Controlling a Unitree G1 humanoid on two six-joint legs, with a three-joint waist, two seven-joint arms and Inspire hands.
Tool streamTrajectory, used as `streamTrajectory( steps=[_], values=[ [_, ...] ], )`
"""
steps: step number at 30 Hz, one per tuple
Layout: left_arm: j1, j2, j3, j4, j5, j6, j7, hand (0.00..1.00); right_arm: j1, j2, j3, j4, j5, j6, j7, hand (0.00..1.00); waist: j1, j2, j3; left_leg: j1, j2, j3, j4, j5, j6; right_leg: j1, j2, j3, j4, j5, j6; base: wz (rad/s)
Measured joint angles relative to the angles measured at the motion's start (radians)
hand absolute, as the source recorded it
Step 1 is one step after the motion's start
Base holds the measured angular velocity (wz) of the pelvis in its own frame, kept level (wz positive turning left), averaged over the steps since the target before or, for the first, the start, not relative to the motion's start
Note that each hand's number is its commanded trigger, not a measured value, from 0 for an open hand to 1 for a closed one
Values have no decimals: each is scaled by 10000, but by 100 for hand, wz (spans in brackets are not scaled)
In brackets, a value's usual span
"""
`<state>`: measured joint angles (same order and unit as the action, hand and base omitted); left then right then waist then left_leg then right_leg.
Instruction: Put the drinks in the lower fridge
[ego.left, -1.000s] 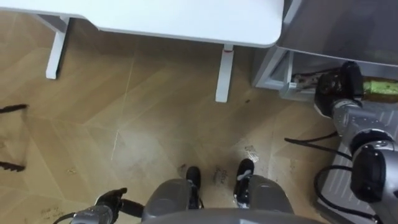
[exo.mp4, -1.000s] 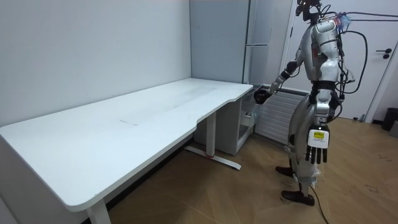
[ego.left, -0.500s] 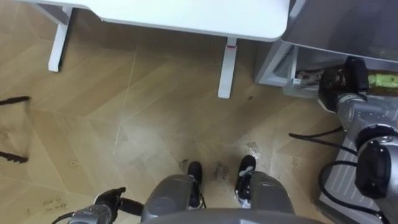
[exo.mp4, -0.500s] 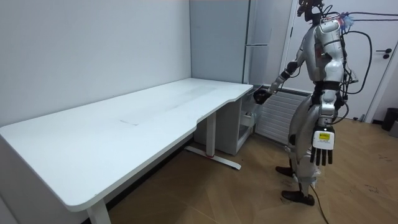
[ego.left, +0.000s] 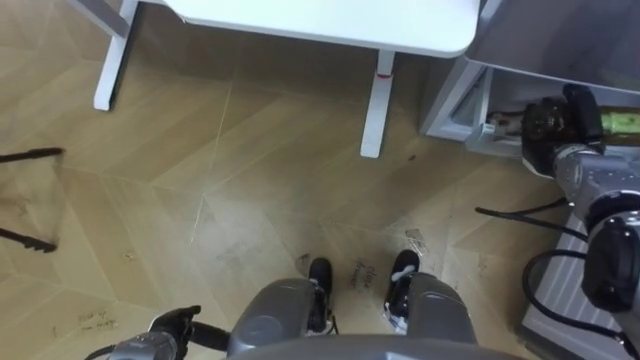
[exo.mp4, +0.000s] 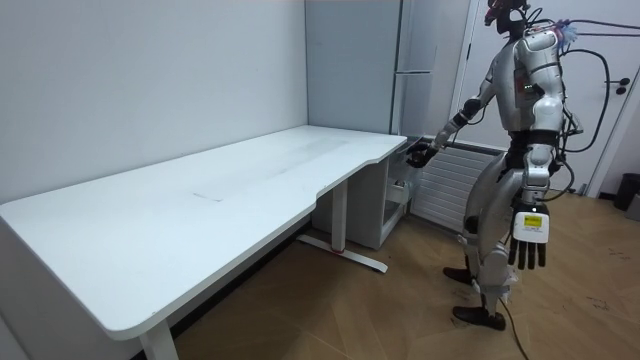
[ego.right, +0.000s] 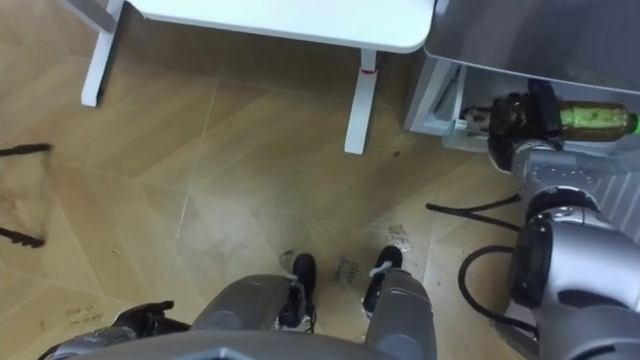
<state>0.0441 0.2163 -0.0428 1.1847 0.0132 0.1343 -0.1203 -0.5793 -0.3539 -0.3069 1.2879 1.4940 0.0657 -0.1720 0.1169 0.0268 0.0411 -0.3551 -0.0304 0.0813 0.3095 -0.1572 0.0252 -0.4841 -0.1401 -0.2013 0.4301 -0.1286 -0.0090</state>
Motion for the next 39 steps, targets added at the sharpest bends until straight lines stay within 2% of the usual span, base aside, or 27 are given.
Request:
streamTrajectory(
  steps=[7, 17, 26, 39],
  values=[
    [103, 3, 3, -37, 5, 138, -11, 0, -50, -10, -2, 0, -82, -5, 13, 0, -6, -36, -18, -6, 5, 0, 35, 5, -6, 2, 6, 5, 3, 13, -16, 0],
    [181, 27, -14, -53, -6, 184, -4, 0, -95, -69, 19, 14, -305, 6, 216, 0, -37, -227, -124, -47, 17, -28, 127, 39, 17, 115, 22, -57, -157, 129, 26, 1],
    [203, 41, -19, -71, -6, 171, 1, 0, -114, -69, 17, 7, -385, -7, 235, 0, -63, -253, -124, -99, 20, -43, 168, 40, 19, 129, 25, -74, -146, 166, 27, 0],
    [219, 47, -22, -76, -29, 137, 36, 0, -115, -71, 18, -16, -595, -16, 235, 0, -298, -280, -107, -68, 21, -42, 139, 47, 32, 157, 20, -110, -162, 163, 39, 0]
  ],
)
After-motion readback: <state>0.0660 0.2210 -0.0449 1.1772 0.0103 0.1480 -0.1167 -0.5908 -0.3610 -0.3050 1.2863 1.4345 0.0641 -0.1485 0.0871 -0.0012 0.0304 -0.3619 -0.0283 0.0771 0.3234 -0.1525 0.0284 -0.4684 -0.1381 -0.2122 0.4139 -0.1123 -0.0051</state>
